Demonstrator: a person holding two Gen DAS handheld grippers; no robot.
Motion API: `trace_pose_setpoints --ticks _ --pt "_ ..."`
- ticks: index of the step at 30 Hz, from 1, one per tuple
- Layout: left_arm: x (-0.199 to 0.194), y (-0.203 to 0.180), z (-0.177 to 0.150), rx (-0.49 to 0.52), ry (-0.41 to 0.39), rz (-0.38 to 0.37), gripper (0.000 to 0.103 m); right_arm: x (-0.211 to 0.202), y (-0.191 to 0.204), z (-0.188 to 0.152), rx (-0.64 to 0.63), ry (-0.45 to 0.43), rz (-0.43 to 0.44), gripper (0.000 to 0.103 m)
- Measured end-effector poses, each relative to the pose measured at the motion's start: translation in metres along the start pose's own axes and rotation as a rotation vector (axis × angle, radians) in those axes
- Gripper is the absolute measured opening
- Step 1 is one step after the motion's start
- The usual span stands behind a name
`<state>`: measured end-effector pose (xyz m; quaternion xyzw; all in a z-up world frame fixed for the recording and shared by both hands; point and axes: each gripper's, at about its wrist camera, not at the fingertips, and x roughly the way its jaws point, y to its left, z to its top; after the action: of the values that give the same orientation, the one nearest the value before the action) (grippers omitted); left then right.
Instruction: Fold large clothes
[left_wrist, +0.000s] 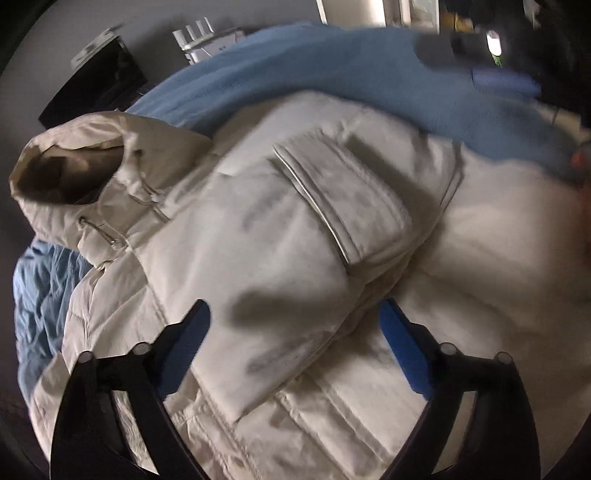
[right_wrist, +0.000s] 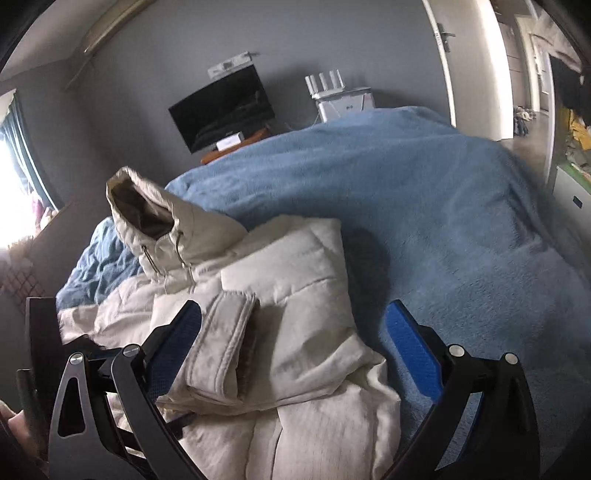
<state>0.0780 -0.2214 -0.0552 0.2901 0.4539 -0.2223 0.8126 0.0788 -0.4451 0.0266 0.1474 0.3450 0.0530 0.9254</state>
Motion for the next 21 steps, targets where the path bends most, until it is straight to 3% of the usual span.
trace_pose_setpoints --ticks 1,3,4,6,8,13,18,21 --pt "0.005 -0.001 -0.001 0.013 0.013 0.026 0.074 0.003 0.002 -0.003 -0.008 -0.002 -0.008 0.095" --pt "0.013 0.000 -0.005 0.028 0.020 0.071 0.055 0.007 0.007 -0.005 -0.035 -0.015 -0.026 0.095" --pt "0.011 0.003 -0.008 0.023 0.007 0.074 0.052 0.008 0.008 -0.006 -0.045 -0.021 -0.027 0.095" --pt "0.002 0.016 -0.011 -0.031 -0.039 0.070 0.032 0.011 0.008 -0.008 -0.045 -0.016 -0.030 0.095" --pt "-0.014 0.037 -0.018 -0.121 -0.087 0.057 0.021 0.011 0.006 -0.010 -0.038 -0.010 -0.030 0.095" --pt "-0.059 0.090 -0.039 -0.298 -0.165 0.034 0.014 0.011 0.009 -0.011 -0.057 -0.011 -0.046 0.095" --pt "-0.092 0.148 -0.072 -0.482 -0.185 0.012 0.012 0.014 0.023 -0.014 -0.126 -0.009 -0.048 0.095" --pt "-0.092 0.170 -0.099 -0.572 -0.171 0.010 0.012 0.018 0.032 -0.019 -0.176 0.004 -0.021 0.095"
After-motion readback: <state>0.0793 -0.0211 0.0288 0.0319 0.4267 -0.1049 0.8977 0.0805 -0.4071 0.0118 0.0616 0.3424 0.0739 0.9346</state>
